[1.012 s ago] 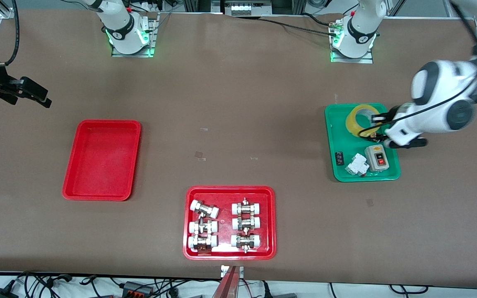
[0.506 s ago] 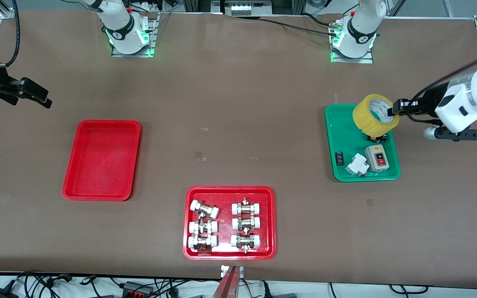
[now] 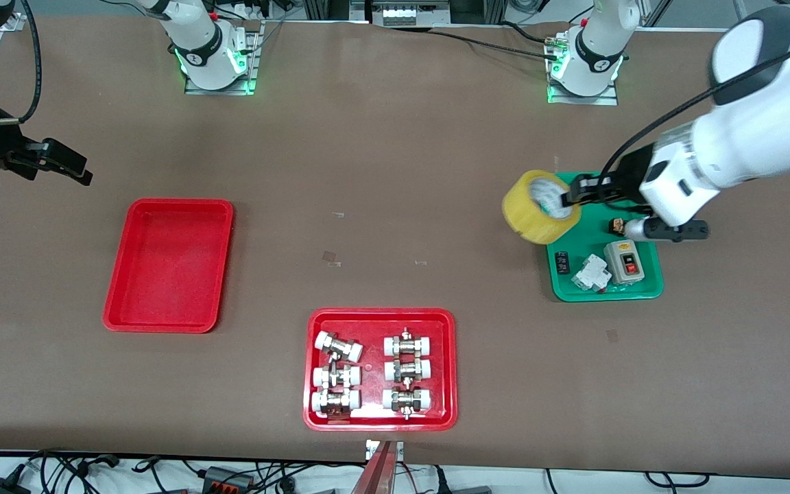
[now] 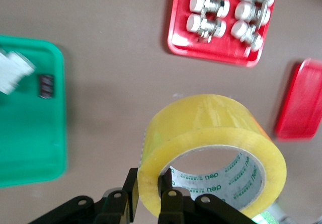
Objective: Left arm passes tape to right arm into tray
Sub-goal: 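Lift the tape with the left gripper while the right gripper reaches forward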
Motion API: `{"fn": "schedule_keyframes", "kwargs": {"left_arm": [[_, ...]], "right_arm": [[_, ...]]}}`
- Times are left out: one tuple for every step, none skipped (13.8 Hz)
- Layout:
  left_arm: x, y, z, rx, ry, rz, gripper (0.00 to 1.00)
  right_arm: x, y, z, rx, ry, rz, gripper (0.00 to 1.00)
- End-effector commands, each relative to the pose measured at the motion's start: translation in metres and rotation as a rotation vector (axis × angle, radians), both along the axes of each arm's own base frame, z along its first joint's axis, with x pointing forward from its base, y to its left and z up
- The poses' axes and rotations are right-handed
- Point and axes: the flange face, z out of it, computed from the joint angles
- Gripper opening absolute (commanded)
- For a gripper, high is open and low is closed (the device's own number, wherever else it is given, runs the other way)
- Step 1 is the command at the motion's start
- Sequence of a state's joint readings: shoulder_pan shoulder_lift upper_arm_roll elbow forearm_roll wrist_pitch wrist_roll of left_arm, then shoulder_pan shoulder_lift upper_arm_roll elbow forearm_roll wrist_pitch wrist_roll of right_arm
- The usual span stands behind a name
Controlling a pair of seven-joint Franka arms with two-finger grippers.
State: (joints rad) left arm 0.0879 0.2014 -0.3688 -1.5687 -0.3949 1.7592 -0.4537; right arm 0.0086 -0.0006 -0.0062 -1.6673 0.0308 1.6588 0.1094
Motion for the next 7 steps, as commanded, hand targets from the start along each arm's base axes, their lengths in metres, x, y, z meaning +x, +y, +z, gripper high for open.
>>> {"fn": "schedule_keyframes", "kwargs": {"left_arm": [[-0.003, -0.073, 0.003, -0.038, 0.049, 0.208, 0.01], [-0.005, -0.096, -0.001, -0.053, 0.069, 0.29, 0.0], [-0.007, -0.123, -0.01, -0.07, 0.102, 0.37, 0.0], [-0.005, -0.142, -0.024, -0.113, 0.166, 0.453, 0.0], [-0.003, -0.16, -0.033, -0.187, 0.232, 0.539, 0.0], [-0.003, -0.176, -0.04, -0.247, 0.292, 0.624, 0.0], [-0.005, -0.188, -0.045, -0.268, 0.333, 0.692, 0.0]], "right_arm": [[0.002, -0.002, -0.005, 0.019, 0.019, 0.009, 1.0], [0.003, -0.002, -0.008, 0.019, 0.027, 0.011, 1.0], [0.004, -0.002, -0.016, 0.021, 0.054, 0.014, 1.0], [0.005, -0.001, -0.023, 0.026, 0.078, 0.028, 1.0], [0.006, 0.001, -0.027, 0.053, 0.087, 0.044, 1.0], [0.008, 0.005, -0.032, 0.093, 0.097, 0.055, 1.0], [0.008, 0.01, -0.035, 0.153, 0.109, 0.07, 1.0]]}}
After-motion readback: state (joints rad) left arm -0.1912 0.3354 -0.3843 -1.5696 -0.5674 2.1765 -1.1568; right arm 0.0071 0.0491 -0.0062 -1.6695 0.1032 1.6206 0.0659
